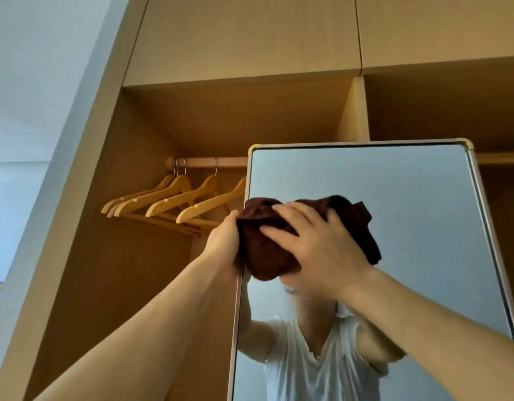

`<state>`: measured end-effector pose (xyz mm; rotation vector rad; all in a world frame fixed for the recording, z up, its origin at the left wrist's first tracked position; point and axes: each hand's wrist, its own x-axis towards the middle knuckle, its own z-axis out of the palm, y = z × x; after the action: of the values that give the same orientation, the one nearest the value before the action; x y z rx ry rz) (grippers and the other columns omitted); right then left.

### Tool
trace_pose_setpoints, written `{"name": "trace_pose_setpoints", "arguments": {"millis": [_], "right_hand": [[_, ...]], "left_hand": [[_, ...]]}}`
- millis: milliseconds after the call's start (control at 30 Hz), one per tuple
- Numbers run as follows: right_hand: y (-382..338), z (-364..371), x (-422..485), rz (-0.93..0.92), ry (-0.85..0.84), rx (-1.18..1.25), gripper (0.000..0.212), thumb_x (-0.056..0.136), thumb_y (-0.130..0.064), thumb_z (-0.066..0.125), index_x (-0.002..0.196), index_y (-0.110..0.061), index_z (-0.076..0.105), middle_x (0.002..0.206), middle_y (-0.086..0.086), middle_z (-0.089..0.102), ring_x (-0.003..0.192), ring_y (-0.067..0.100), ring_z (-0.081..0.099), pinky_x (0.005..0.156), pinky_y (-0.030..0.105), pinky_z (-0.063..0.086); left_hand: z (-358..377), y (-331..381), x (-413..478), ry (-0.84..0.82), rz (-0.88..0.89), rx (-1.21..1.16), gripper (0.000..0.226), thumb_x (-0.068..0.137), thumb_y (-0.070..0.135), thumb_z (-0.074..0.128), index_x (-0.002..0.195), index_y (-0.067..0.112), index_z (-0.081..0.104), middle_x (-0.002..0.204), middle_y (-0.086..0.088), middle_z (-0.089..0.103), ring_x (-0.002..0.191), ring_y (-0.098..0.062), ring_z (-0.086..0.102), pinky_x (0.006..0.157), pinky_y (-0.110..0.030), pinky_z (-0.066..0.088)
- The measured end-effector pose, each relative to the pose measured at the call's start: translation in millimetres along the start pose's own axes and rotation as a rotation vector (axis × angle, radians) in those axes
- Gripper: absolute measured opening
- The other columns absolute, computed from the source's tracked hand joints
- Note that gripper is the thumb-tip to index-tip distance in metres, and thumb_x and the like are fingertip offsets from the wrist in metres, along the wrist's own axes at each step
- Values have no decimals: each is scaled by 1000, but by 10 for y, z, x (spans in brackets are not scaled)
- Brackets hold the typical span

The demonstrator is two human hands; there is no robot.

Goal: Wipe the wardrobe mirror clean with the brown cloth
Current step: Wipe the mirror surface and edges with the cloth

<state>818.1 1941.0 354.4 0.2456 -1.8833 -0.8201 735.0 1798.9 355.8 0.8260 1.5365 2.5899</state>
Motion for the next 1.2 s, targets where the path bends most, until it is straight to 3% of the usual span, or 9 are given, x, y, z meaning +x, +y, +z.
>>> {"name": "trace_pose_setpoints", "arguments": {"millis": [200,333,433,567,733,867,933,1067,1200], "right_hand": [[489,-248,793,327,79,-64,66,83,-47,56,142,-27,35,154,3,18,140,25,13,103,56,22],[220,-197,695,187,88,-101,68,77,-44,58,137,-16,43,155,3,22,143,22,13,107,52,19],[-160,-77,208,7,59,61,70,68,-52,55,127,-16,54,148,5,39,139,23,30,100,53,32],[-118,-17,38,-123,3,97,65,68,-46,70,126,-19,56,143,4,46,135,23,38,95,52,39],[271,-219,879,219,73,71,63,84,-41,58,139,-20,38,154,1,23,142,19,16,105,49,25],[188,-245,937,252,77,26,68,83,-50,53,141,-19,35,153,4,25,141,22,17,109,48,23],[-11,-174,629,201,76,44,74,77,-56,51,140,-19,37,152,5,27,141,22,19,107,49,23],[-427,-18,-245,10,-25,99,72,73,-62,48,130,-18,52,146,5,41,137,24,33,96,52,39],[-316,2,-489,-189,-122,67,69,70,-54,68,127,-18,56,141,5,48,131,24,43,89,49,46]], "left_hand": [[-76,-19,99,5,-35,-22,49,98,48,39,91,6,66,83,-13,73,85,-28,68,79,-39,52],[-74,-24,62,-46,-21,-78,57,99,51,32,105,5,66,90,-15,73,72,-23,70,63,-32,52],[-72,-16,11,-8,-11,-204,52,97,52,37,112,12,66,105,-15,71,93,-29,67,76,-40,54],[-70,-2,-82,-19,-92,-230,56,93,60,38,102,14,70,91,-13,74,88,-29,67,66,-40,52],[-92,-27,-24,-76,-87,-158,69,96,60,24,99,6,67,97,-14,73,88,-26,70,67,-36,52],[-137,-5,-45,-117,-106,-146,75,96,62,18,108,6,66,102,-15,72,92,-27,69,65,-36,52],[-125,-4,-64,-111,-77,-183,74,96,62,20,117,5,63,110,-16,69,104,-29,64,82,-39,50],[-128,-8,-114,-55,-124,-225,67,92,65,33,99,10,70,93,-13,74,88,-29,69,70,-39,52],[-80,-14,-145,-75,-91,-96,46,91,49,53,110,9,64,104,-11,70,94,-26,68,82,-37,55]]}}
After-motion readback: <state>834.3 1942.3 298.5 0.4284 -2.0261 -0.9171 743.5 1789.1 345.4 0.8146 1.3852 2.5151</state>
